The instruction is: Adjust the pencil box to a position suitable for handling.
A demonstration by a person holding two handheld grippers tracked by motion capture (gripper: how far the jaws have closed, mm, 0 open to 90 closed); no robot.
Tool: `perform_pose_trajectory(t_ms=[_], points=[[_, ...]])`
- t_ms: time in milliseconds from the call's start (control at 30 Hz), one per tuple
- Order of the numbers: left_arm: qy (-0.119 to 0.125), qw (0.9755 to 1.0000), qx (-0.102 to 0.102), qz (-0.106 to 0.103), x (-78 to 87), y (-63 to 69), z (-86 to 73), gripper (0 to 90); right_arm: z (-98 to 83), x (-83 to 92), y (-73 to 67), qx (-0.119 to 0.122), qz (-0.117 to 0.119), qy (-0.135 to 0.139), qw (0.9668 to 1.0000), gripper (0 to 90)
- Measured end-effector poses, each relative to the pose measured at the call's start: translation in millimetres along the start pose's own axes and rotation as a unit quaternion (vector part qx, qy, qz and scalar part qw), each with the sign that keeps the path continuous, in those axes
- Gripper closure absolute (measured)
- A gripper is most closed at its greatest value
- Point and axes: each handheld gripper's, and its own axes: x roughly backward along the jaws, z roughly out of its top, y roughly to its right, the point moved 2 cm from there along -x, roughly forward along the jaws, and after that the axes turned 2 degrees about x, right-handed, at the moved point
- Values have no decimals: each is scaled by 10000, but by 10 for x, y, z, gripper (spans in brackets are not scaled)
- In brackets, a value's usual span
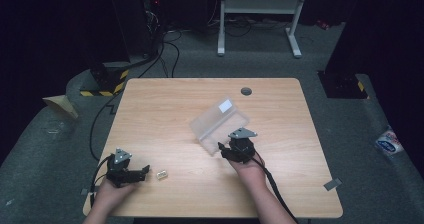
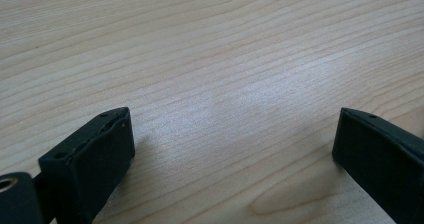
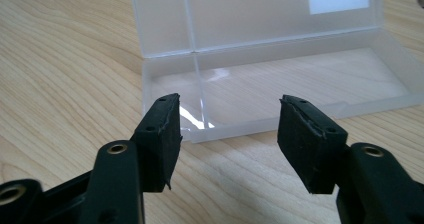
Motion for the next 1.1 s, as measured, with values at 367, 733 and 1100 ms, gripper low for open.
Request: perform_pose_trajectory(t_ms=[367, 733, 1100], points=[[1, 10000, -50, -21, -1, -1, 1, 36, 93, -199, -36, 66, 66, -121, 9999, 592], [11, 10000, -60, -57, -4, 3, 4, 35, 64, -374, -76, 109, 91, -390, 9991, 752], [-4, 9999, -66, -85, -6, 8, 6, 36, 37, -406, -91, 135, 105, -448, 9988, 841]])
